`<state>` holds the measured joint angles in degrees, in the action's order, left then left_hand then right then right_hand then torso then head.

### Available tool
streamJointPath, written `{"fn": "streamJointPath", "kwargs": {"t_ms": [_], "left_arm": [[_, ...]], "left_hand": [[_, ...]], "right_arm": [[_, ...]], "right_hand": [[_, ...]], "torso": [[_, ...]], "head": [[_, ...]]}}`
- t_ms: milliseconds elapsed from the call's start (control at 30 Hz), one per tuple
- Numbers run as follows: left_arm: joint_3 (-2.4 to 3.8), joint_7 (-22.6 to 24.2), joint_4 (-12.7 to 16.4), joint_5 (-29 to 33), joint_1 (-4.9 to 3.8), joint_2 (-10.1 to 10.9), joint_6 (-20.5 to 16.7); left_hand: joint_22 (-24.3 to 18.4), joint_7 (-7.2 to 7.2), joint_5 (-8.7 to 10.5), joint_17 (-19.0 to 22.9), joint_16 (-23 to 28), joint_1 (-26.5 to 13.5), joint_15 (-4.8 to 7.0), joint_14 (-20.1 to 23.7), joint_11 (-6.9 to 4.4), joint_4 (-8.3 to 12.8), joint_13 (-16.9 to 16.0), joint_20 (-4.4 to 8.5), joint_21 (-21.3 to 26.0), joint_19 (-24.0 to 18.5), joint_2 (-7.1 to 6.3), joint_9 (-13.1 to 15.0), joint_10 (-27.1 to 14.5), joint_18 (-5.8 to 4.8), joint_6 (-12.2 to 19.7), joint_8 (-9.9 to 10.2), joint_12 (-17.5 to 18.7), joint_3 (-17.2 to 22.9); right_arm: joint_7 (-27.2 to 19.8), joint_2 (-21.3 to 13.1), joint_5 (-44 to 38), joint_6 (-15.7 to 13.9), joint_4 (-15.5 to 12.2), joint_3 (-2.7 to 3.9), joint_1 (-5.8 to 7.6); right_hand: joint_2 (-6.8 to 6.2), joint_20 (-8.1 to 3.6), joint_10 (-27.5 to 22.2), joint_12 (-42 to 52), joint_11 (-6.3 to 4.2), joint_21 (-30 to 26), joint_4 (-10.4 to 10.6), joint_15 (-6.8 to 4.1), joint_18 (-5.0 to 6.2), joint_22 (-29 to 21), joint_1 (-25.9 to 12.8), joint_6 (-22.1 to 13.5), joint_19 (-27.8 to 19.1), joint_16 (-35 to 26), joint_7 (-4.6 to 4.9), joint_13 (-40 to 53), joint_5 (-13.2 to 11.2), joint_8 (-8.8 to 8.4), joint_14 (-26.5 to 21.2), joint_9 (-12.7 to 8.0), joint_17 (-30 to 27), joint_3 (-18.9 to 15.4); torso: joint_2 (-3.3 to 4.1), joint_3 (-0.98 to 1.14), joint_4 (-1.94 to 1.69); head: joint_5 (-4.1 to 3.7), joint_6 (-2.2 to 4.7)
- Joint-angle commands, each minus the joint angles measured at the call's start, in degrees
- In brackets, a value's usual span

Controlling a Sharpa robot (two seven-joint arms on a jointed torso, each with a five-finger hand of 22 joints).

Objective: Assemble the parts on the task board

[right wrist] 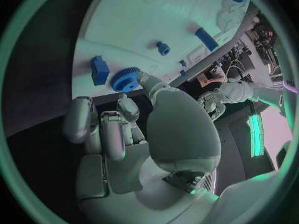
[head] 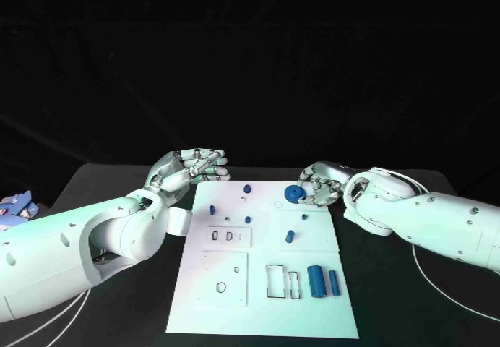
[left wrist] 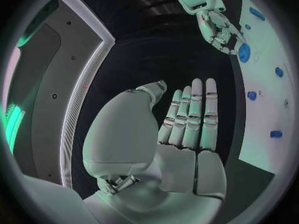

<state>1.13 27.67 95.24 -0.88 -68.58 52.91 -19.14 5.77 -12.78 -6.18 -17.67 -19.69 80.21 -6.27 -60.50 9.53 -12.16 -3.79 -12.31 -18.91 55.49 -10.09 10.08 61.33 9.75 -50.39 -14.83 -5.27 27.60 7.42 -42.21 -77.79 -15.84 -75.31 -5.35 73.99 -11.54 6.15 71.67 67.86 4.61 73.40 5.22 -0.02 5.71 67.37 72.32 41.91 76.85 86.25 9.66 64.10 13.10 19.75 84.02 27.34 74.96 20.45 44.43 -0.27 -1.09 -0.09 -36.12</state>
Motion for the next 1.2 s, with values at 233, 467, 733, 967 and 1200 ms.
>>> {"fn": "streamJointPath", "kwargs": {"t_ms": [233,467,733,967,1200], "left_arm": [[0.04,0.5,-0.1,0.1,-0.06,-0.1,1.1],[0.04,0.4,-0.1,0.1,-0.06,-0.1,1.1],[0.04,0.4,-0.2,0.1,-0.06,-0.2,1.1],[0.04,0.3,-0.2,0.1,-0.06,-0.2,1.2],[0.04,0.2,-0.2,0.1,-0.06,-0.2,1.3]], "left_hand": [[-0.1,-0.53,0.28,-0.1,-0.2,-0.6,-0.2,0.4,0.16,0.0,-0.1,-0.17,0.1,-0.1,-0.02,0.0,0.1,0.71,0.3,0.2,0.4,0.3],[-0.1,-0.53,0.28,-0.1,-0.2,-0.6,-0.2,0.4,0.16,0.0,-0.1,-0.17,0.1,-0.1,-0.02,0.0,0.1,0.71,0.3,0.2,0.4,0.3],[-0.1,-0.53,0.28,-0.1,-0.2,-0.6,-0.2,0.4,0.16,0.0,-0.1,-0.17,0.1,-0.1,-0.02,0.0,0.1,0.71,0.3,0.2,0.4,0.3],[-0.1,-0.53,0.28,-0.1,-0.2,-0.6,-0.2,0.4,0.16,0.0,-0.1,-0.17,0.1,-0.1,-0.02,0.0,0.1,0.71,0.3,0.2,0.4,0.3],[-0.1,-0.55,0.28,-0.3,-0.2,-0.6,-0.19,0.4,0.17,0.1,-0.1,-0.18,0.1,-0.1,0.02,0.0,0.1,0.72,0.3,0.3,0.5,0.4]], "right_arm": [[0.4,1.5,0.0,-0.4,1.6,0.0,-0.28],[0.3,2.4,0.1,-0.7,2.3,0.0,-0.31],[0.3,3.1,0.5,-1.0,3.7,0.0,-0.31],[0.4,3.6,0.5,-0.5,4.2,-0.01,-0.43],[0.5,3.7,-0.6,0.1,4.1,-0.01,-0.67]], "right_hand": [[0.21,0.16,0.6,0.8,0.03,0.5,0.4,0.36,-0.61,0.3,0.4,-0.3,0.4,0.5,-0.03,0.6,-0.1,0.45,4.3,0.1,6.6,0.3],[0.42,0.2,0.6,1.1,0.08,0.5,0.7,0.4,-0.62,0.4,0.2,-0.4,0.4,0.7,0.02,0.9,-0.2,0.56,4.3,0.1,6.9,0.3],[0.59,0.23,0.6,1.3,0.11,0.7,0.9,0.44,-0.65,0.6,0.1,-0.4,0.5,0.8,0.04,1.1,-0.2,0.64,4.4,0.1,7.2,0.4],[1.06,0.23,1.5,3.0,-0.04,1.1,1.2,0.37,-0.75,1.3,0.3,0.9,0.8,1.1,-0.15,3.0,-0.4,1.62,4.5,0.3,7.8,1.0],[1.29,-0.05,2.6,4.7,-0.54,1.9,1.0,0.0,-0.97,2.7,0.9,3.5,1.4,1.6,-0.74,4.8,-1.8,3.19,4.7,0.8,8.8,2.3]], "torso": [[-0.04,-0.06,-0.03],[0.01,0.01,0.04],[-0.01,-0.04,-0.01],[-0.03,0.03,0.04],[-0.04,0.01,0.11]], "head": [[0.07,-0.11],[0.27,-0.21],[0.19,-0.15],[0.28,-0.23],[0.33,-0.36]]}}
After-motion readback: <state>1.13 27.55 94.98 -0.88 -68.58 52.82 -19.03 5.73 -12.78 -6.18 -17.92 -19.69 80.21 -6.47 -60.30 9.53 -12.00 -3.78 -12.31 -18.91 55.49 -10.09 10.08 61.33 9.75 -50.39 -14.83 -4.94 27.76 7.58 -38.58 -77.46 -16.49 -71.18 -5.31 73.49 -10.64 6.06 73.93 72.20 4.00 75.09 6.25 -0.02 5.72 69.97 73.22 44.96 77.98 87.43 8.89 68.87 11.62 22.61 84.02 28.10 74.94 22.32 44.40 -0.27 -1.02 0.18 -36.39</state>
